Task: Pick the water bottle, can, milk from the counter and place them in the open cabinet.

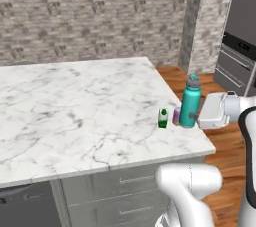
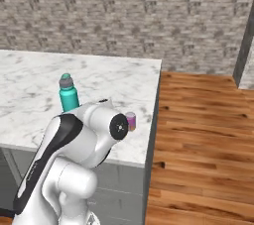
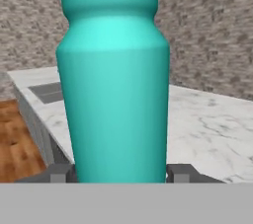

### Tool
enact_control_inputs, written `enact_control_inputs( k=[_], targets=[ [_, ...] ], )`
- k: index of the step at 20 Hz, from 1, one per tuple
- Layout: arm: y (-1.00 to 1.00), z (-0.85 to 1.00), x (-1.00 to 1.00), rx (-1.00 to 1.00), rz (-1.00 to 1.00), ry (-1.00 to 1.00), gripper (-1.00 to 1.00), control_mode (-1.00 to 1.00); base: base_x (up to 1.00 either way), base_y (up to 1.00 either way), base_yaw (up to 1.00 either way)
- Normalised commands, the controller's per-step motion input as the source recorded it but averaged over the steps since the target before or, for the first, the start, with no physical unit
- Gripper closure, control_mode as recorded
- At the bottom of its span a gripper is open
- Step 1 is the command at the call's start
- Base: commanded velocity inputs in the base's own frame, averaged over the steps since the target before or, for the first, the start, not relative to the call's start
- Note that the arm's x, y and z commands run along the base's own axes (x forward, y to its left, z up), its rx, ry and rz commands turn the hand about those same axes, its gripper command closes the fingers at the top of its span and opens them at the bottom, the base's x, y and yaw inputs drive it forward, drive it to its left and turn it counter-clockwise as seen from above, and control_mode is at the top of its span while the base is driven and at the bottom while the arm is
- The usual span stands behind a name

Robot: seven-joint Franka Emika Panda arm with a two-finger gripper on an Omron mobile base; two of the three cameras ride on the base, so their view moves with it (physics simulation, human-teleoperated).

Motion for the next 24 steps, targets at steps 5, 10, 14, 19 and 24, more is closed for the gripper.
enact_control_inputs(
  k=[5,10,14,19,24],
  targets=[
    [0.0,0.0,0.0,0.0,0.0,0.0,1.0,1.0,-0.4,0.58,-0.26],
    [0.0,0.0,0.0,0.0,0.0,0.0,1.0,1.0,0.02,0.49,-0.52],
    [0.0,0.0,0.0,0.0,0.0,0.0,1.0,1.0,0.01,0.24,-0.66],
    [0.0,0.0,0.0,0.0,0.0,0.0,1.0,1.0,-0.52,-0.12,-0.64],
    [0.0,0.0,0.0,0.0,0.0,0.0,1.0,1.0,-0.06,-0.12,-0.66]
  ],
)
